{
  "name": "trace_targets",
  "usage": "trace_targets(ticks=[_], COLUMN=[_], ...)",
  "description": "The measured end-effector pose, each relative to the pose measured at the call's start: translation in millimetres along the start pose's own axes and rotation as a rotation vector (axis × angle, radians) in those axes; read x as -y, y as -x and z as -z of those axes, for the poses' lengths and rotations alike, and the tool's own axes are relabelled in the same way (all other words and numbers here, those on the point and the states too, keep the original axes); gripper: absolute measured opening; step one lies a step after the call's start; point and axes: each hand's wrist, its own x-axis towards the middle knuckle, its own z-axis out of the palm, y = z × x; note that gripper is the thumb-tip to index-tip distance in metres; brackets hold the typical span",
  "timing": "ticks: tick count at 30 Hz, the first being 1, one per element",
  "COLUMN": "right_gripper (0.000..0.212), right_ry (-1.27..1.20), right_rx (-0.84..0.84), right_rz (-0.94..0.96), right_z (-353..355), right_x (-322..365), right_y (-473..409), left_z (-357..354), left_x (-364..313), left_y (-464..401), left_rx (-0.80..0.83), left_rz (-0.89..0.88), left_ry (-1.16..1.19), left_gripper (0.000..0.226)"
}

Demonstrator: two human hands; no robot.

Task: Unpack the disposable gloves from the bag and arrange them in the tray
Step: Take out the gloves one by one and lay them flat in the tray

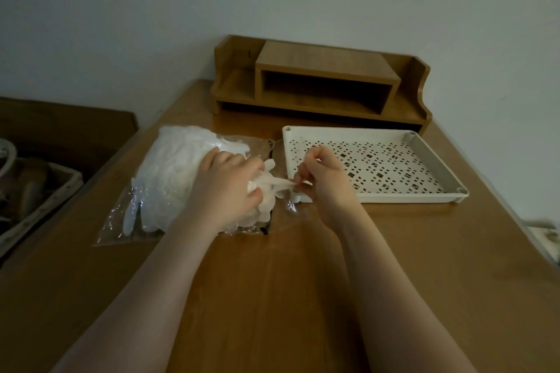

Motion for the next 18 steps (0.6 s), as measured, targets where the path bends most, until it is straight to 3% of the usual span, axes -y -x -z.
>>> trace_targets(ticks=[4, 9, 12, 15, 18], right_gripper=[0.02, 0.009, 0.007, 0.005, 0.011], right_ry=[0.327, 0.728, 0.981, 0.952, 0.795], right_rx=[0.12, 0.343, 0.432, 0.375, 0.295], right_rz=[0.01, 0.138, 0.24, 0.263, 0.22], right_z=[-3.7, -1.9, 4.3, 1.7, 0.0], right_x=[7.5, 15.4, 14.8, 10.9, 9.5], right_y=[-12.9, -17.2, -13.7, -13.5, -10.4], left_z=[8.2, 20.9, 22.9, 22.7, 21.6], left_x=[7.8, 18.2, 23.7, 18.8, 9.3], left_y=[-15.1, -34.0, -34.4, -30.2, -23.9], left_rx=[0.131, 0.28, 0.346, 0.348, 0.291], left_rz=[-0.212, -0.352, -0.335, -0.269, -0.164], left_ry=[0.044, 0.02, -0.068, -0.14, -0.156], left_gripper=[0.043, 0.029, 0.063, 0.082, 0.08])
